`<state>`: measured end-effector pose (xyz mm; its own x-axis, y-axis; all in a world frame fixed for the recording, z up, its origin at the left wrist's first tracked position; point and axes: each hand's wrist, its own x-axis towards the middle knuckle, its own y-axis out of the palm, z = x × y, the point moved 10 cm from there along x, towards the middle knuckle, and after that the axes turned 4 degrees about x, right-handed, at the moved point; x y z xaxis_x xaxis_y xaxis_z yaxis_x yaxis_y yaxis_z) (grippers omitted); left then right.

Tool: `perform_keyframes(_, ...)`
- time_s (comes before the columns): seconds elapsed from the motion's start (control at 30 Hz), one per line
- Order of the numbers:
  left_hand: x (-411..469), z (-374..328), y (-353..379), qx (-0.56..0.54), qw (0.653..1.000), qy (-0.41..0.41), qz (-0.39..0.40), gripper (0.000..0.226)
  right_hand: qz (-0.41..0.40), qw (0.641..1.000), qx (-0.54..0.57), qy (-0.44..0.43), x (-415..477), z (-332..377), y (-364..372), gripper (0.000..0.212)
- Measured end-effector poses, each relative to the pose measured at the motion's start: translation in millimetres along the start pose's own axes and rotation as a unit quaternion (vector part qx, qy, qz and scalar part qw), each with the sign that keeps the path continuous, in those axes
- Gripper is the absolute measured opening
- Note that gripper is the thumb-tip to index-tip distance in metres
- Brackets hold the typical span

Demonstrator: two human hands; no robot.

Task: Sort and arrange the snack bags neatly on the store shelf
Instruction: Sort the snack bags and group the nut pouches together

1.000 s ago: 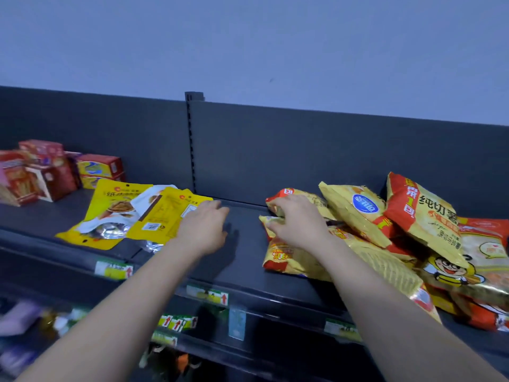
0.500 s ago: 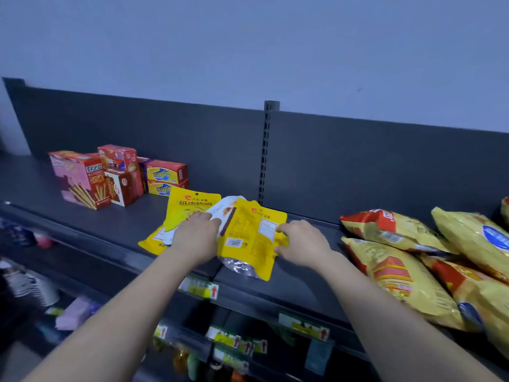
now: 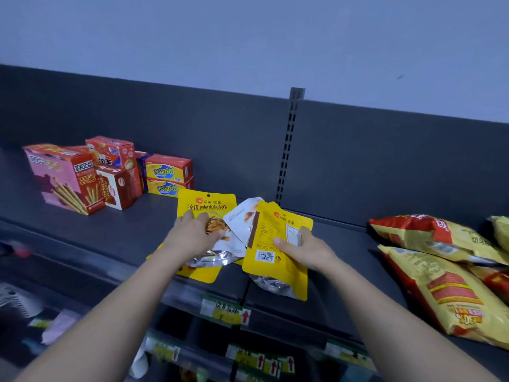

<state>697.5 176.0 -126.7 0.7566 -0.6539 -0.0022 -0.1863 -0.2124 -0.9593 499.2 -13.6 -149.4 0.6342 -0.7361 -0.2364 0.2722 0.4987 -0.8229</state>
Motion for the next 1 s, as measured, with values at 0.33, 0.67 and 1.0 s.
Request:
perform_keyframes(0.33, 25.8, -74.3, -12.6, -0.09, 0.992, 0.054, -0.074, 0.034, -0.115, 0.941, 0.317, 0.004, 24.6, -10.6, -34.4, 0.053)
perform_keyframes(0.67, 41.7, -100.0, -14.7, -0.269, 0.959, 0.072, -0.052, 0.011, -0.166, 0.835, 0.522, -0.052, 5.3, -0.3, -78.8, 0.019)
perform_keyframes(1.0, -14.0, -184.4, -44.7, -0.388, 0.882, 0.258, 0.067, 0.059, -0.084, 0.809, 0.564, -0.146, -37.6, 59.9, -99.1, 0.062)
